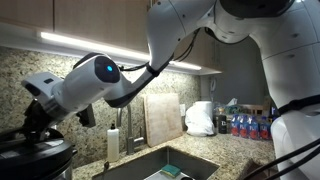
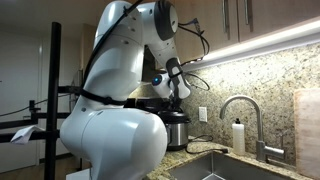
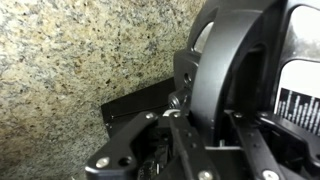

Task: Put the lid on the pressure cooker

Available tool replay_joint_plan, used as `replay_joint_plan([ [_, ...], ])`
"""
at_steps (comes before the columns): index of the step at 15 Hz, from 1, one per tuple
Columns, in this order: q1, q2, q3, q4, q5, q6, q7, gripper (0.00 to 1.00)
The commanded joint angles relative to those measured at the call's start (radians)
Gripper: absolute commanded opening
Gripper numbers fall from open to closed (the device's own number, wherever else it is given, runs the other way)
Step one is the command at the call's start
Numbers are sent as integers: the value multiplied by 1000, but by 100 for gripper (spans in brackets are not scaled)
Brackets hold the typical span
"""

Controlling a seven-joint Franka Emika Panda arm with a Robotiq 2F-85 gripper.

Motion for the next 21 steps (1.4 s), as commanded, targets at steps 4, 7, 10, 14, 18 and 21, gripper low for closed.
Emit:
replay_joint_plan([
  [4, -2, -64, -12, -46, 18, 7, -16, 53],
  [7, -2, -70, -17, -49, 20, 19, -25, 72],
  [10, -2, -76, -31, -66, 64, 60, -50, 92],
  [14, 2, -90, -44, -83, 117, 50, -50, 100],
  [18, 8, -105, -42, -98, 136, -17, -30, 100],
  [21, 11, -117, -42, -133, 223, -85, -40, 100],
])
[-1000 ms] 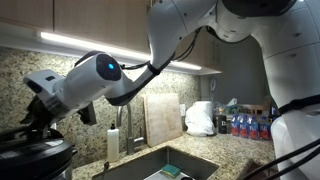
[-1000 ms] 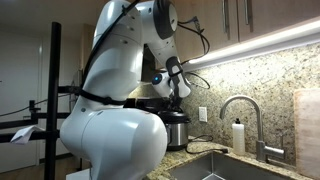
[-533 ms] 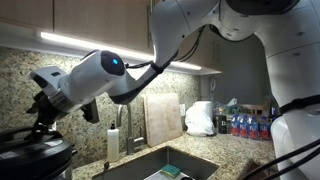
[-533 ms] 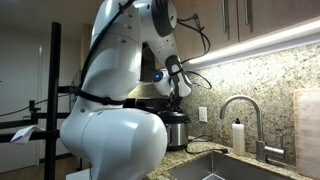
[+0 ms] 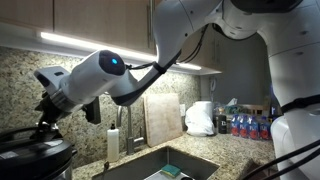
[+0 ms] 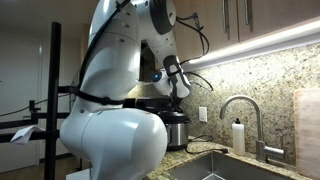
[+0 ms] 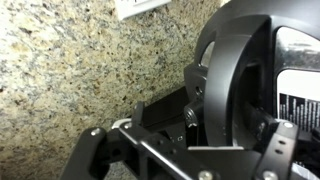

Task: Put the lid on the pressure cooker

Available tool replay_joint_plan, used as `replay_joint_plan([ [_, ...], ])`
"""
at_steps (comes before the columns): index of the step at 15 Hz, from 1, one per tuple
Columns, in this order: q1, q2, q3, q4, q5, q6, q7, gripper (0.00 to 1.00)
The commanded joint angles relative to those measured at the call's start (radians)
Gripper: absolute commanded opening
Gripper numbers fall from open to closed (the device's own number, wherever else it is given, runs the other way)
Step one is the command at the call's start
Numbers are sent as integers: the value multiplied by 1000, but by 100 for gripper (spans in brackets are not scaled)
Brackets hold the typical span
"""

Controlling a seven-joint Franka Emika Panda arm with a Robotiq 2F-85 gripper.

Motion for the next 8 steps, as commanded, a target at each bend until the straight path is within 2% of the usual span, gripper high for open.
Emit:
replay_joint_plan([
  [1, 10, -58, -3, -84, 120, -90, -35, 100],
  [5, 21, -75, 4, -114, 229, -175, -51, 100],
  [8, 24, -82, 8, -127, 293, -186, -77, 100],
])
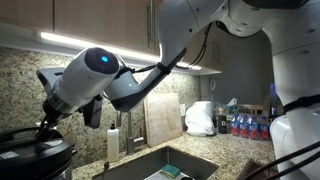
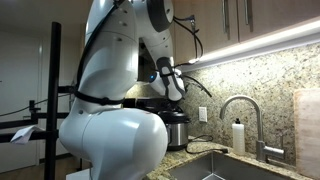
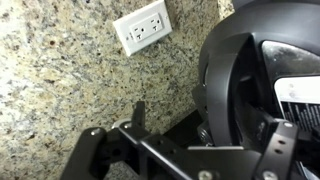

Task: Put the lid on the pressure cooker

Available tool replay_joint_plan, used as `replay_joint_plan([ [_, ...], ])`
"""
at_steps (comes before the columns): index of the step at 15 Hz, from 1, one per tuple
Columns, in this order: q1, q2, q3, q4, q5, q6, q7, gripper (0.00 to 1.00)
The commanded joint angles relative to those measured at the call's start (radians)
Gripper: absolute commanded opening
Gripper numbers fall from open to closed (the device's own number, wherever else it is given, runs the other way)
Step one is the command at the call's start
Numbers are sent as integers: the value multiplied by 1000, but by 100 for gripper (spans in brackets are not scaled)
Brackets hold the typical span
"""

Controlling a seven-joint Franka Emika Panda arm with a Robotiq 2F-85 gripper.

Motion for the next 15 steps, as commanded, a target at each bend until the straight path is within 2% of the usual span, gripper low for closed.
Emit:
replay_joint_plan([
  [1, 5, -46, 2, -56, 86, -18, -79, 100],
  [4, 3, -54, -1, -77, 149, -19, -194, 100],
  [5, 0, -58, -3, -100, 225, -4, -278, 100],
  [6, 3, -13, -1, -23, 134, -3, -151, 100],
  [10, 3, -13, -1, -24, 152, -2, -171, 100],
  [15, 11, -111, 6, -20, -21, -20, -7, 100],
])
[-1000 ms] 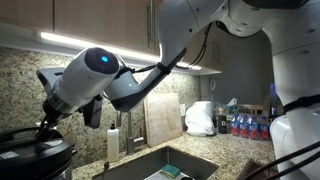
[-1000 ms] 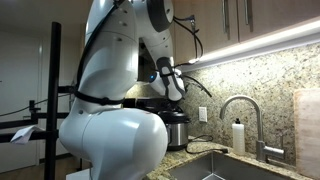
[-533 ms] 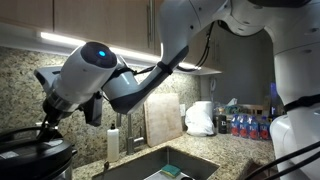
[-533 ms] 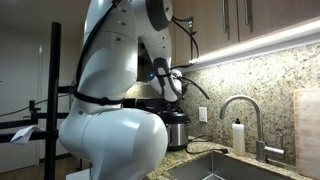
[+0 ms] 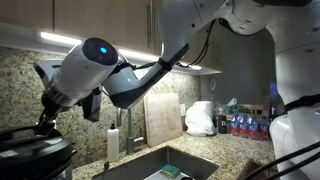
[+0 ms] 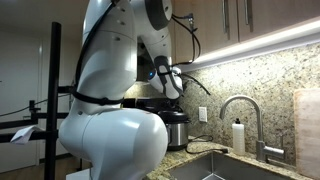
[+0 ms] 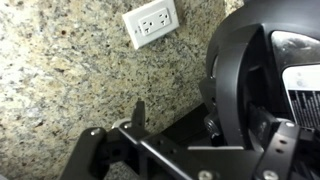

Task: Put the lid on the pressure cooker

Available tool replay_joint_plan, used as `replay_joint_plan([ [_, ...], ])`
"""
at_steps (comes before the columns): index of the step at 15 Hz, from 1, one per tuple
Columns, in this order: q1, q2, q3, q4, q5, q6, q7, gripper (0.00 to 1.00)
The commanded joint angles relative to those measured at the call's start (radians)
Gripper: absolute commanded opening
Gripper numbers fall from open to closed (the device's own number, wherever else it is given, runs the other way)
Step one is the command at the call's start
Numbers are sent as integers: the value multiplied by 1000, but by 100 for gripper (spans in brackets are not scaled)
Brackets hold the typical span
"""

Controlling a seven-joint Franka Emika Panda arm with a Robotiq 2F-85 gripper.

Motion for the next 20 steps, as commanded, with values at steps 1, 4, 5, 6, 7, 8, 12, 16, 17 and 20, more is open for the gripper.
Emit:
replay_joint_plan([
  [1, 8, -100, 8, -30, -107, -23, 110, 100],
  [4, 4, -140, 7, -69, -91, -7, 111, 100],
  [5, 2, -154, 5, -84, -82, -4, 112, 100],
  [6, 0, -172, 1, -108, -70, 1, 111, 100],
  [7, -2, -198, -2, -133, -66, -1, 121, 100],
  [8, -3, -228, -4, -163, -67, -8, 132, 100],
  [12, -7, -350, -15, -316, 12, -42, 102, 100],
  [16, -44, -484, -8, -491, 269, -97, -64, 100],
  [17, -49, -528, -17, -535, 341, -119, -113, 100],
  [20, -74, -642, -45, -622, 534, -176, -280, 100],
])
